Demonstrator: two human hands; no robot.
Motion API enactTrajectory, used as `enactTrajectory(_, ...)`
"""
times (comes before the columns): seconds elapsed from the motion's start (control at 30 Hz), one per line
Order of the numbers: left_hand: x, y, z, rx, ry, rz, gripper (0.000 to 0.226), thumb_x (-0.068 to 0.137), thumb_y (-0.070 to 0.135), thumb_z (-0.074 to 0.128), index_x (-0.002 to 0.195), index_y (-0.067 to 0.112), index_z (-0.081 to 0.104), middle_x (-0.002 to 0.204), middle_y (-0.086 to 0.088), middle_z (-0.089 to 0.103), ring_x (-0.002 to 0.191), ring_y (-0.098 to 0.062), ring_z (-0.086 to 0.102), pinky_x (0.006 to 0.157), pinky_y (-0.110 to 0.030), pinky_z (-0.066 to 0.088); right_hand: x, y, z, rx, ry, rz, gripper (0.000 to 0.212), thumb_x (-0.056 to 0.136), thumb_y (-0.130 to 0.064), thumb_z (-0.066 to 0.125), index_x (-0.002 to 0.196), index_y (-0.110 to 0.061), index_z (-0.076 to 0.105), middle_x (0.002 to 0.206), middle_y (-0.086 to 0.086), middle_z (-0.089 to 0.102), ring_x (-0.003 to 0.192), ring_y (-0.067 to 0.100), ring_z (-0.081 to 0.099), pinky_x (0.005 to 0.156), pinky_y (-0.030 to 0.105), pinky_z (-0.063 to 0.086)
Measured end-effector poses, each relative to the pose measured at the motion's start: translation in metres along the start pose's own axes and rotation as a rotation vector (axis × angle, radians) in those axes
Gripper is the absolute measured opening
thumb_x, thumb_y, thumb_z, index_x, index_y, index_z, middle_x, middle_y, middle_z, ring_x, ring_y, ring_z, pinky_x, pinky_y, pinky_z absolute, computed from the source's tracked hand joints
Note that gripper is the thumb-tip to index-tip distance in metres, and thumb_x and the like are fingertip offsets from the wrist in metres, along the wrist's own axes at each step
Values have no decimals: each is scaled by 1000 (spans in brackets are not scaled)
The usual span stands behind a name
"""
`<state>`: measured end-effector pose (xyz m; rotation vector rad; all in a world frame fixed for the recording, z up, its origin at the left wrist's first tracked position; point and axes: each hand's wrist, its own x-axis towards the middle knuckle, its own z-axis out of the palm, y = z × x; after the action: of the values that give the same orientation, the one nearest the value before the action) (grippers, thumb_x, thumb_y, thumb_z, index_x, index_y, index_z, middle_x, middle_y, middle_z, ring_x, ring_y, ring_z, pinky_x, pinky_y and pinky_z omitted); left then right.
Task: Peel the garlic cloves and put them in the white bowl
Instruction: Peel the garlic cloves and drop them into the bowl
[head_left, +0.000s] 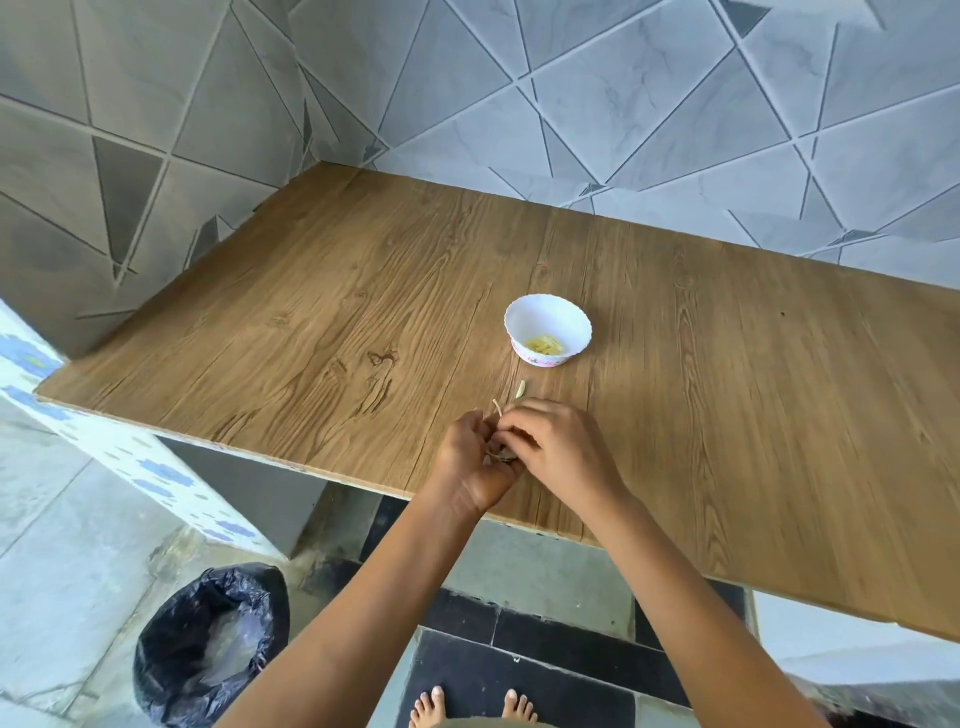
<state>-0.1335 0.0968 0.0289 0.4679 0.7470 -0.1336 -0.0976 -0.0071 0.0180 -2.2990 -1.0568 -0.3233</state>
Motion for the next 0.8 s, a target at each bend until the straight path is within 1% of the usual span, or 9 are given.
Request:
enactTrajectory(0.07, 0, 3, -1, 4, -4, 1, 44, 103, 24, 28, 72, 5, 52, 40, -4, 50, 35, -11, 49, 45, -22, 45, -2, -1, 3, 46, 4, 11, 15, 80, -10, 60, 88, -12, 72, 87, -1, 70, 77, 21, 67, 61, 36, 56)
enactTrajectory(0.1, -1, 5, -2, 16, -11, 0, 44, 103, 25, 28, 74, 4, 53, 41, -5, 52, 40, -13, 52, 47, -24, 46, -3, -1, 3, 72, 6, 30, 20, 82, -9, 57, 94, -12, 72, 92, 0, 70, 81, 20, 67, 65, 37, 56)
enactTrajectory(0.23, 0, 11, -7, -11, -32, 10, 45, 102, 25, 28, 77, 1, 56, 48, -10, 58, 63, -22, 55, 70, -34, 44, -5, -1, 5, 199, 40, 101, 22, 83, -9, 59, 101, -11, 70, 99, -1, 70, 85, 14, 66, 74, 37, 55)
enactTrajectory(0.33, -1, 15, -12, -51, -28, 23, 44, 102, 25, 29, 77, 0, 56, 53, -12, 62, 68, -22, 57, 74, -34, 45, -3, -5, 4, 350, 108, 152, 19, 85, -10, 59, 99, -14, 71, 95, -9, 70, 85, 6, 65, 78, 28, 54)
enactTrajectory(0.43, -7, 23, -24, -129, -24, 59, 45, 102, 25, 28, 79, 0, 58, 61, -13, 63, 73, -22, 56, 79, -33, 46, 1, -11, 8, 470, 95, 184, 18, 88, -7, 59, 99, -14, 71, 94, -18, 68, 89, 0, 65, 81, 16, 50)
enactTrajectory(0.53, -18, 39, -49, -239, -5, 138, 46, 102, 25, 28, 84, -1, 61, 70, -13, 63, 77, -23, 57, 84, -33, 45, 10, -20, 26, 597, 12, 228, 19, 88, -16, 57, 101, -12, 70, 97, -8, 71, 92, 5, 66, 81, 14, 48)
enactTrajectory(0.63, -38, 60, -84, -322, 46, 248, 43, 100, 24, 30, 83, -1, 62, 70, -12, 63, 76, -21, 57, 82, -32, 46, 23, -45, 49, 677, -139, 173, 22, 87, -21, 56, 105, -15, 68, 99, -9, 70, 93, 1, 64, 81, 12, 45)
enactTrajectory(0.73, -60, 79, -132, -400, 116, 362, 40, 99, 21, 33, 81, 0, 62, 68, -11, 64, 70, -21, 59, 74, -31, 51, 33, -85, 82, 747, -282, 92, 24, 87, -19, 58, 108, -14, 67, 99, -9, 69, 94, -1, 63, 82, 10, 45)
enactTrajectory(0.8, -76, 93, -174, -471, 173, 433, 43, 99, 21, 33, 77, 1, 63, 67, -11, 64, 63, -21, 62, 67, -29, 54, 39, -116, 112, 775, -386, 63, 21, 89, -13, 60, 109, -14, 67, 101, -9, 69, 94, -1, 62, 81, 9, 45)
